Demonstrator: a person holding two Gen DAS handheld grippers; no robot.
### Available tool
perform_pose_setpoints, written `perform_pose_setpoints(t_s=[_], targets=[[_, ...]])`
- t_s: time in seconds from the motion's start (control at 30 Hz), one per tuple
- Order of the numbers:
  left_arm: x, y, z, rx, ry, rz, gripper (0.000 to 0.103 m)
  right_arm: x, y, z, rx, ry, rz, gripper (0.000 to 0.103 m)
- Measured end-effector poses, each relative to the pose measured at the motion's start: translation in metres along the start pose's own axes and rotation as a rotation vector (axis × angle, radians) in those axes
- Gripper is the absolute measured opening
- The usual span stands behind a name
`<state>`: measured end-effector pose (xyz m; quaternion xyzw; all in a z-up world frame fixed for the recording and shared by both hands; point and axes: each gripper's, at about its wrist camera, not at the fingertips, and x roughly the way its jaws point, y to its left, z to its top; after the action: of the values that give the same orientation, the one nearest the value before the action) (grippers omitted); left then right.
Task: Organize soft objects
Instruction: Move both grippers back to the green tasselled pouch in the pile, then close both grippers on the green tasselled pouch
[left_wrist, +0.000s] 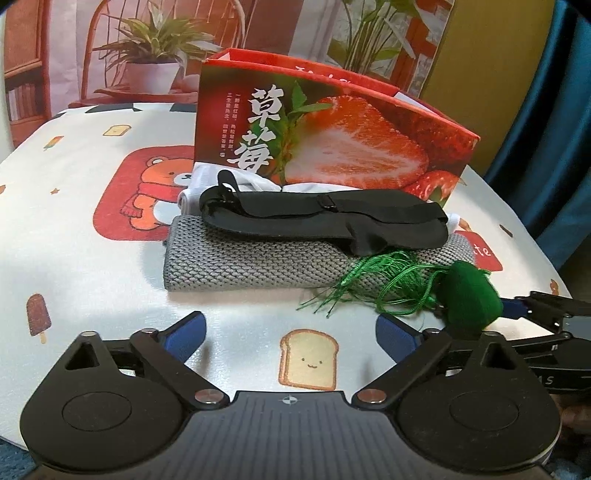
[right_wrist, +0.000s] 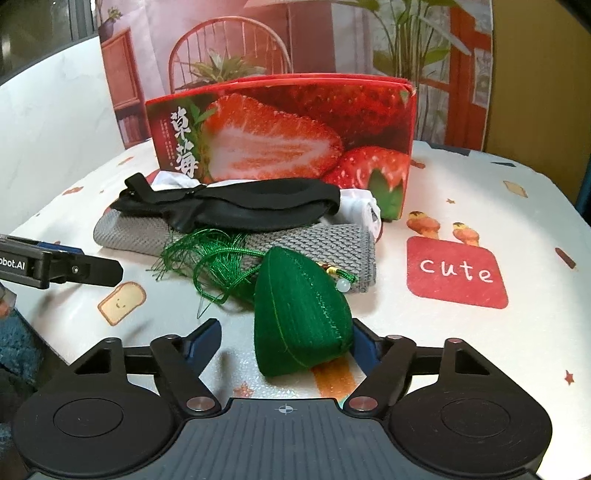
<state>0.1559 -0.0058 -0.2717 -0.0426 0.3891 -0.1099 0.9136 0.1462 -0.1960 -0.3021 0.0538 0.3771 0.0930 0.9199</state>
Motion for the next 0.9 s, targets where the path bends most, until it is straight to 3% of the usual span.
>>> perform_pose_setpoints(t_s=[0.07, 0.13, 0.33, 0.63, 0.9], targets=[[0.0, -0.001, 0.0, 0.003, 0.001, -0.017, 0.09, 0.0, 0.002, 0.0, -0.014, 0.0, 0.013, 0.058], [0.0, -0.001, 0.0, 0.01, 0.004, -0.04, 0.085, 0.002, 0.007, 0.0, -0.039, 0.004, 0.025, 0.055], [0.0, -0.008, -0.002, 0.03, 0.007, -0.093, 0.072, 0.005, 0.02, 0.0, -0.117, 0.003, 0.037, 0.055], [0.004, -0.01, 0.009, -0.002, 0.024, -0.157, 0.06, 0.001, 0.002, 0.003, -0.045, -0.047, -0.003, 0.058], [0.012, -0.047, 0.03, 0.06, 0.033, -0.264, 0.058, 0.007, 0.001, 0.0, -0.043, -0.025, 0.028, 0.059]])
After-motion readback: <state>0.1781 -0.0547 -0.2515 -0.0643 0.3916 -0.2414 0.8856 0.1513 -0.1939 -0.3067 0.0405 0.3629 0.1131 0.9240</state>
